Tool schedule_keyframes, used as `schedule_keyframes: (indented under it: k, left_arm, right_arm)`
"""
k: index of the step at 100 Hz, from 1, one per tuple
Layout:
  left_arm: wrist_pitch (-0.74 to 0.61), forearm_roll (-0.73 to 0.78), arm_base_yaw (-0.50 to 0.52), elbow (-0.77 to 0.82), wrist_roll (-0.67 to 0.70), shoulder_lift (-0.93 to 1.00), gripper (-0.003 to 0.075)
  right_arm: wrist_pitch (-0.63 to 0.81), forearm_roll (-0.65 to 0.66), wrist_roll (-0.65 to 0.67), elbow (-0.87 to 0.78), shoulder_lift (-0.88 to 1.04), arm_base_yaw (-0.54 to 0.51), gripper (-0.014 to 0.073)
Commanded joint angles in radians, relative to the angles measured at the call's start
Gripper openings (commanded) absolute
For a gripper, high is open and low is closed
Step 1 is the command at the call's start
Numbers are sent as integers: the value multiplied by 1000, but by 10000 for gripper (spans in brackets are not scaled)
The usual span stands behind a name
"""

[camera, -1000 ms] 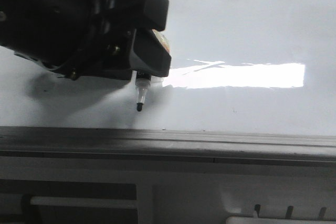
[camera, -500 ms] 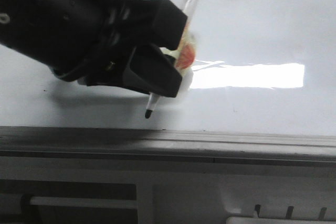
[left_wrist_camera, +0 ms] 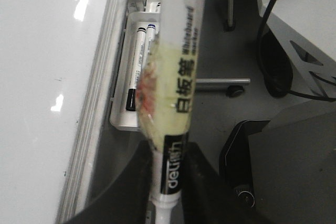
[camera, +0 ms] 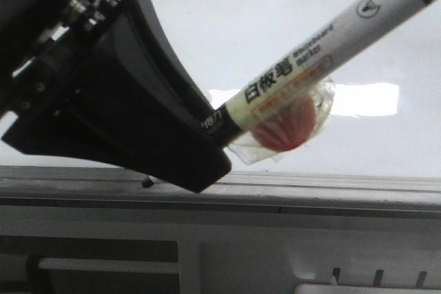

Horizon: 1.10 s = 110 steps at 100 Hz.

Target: Write number 6 on whiteboard

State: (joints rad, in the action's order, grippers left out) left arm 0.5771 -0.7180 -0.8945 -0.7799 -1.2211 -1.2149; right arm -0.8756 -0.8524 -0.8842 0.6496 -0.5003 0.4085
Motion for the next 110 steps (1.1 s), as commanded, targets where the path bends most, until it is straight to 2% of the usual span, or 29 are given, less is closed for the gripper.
schedule_keyframes:
  k: [1,17,42,64,110]
  left_arm:
    - [-13,-27,-7,-32,-5,26,-19]
    - [11,-20,-7,-32,-5,28,-19]
    - [7,-14,-7,-32,-5,28,-19]
    - [2,62,-7,-28,-5,28,-19]
    - [-99,78,-7,-26,-5,28,-19]
  right_arm:
    - [33,-36,-75,32,-57,55,437]
    - [85,68,-93,32,-148,125,437]
    - [217,69,-135,32,-290,243,437]
    - [310,52,-135,32,-337,325,437]
    - [341,50,-135,30,-379,341,437]
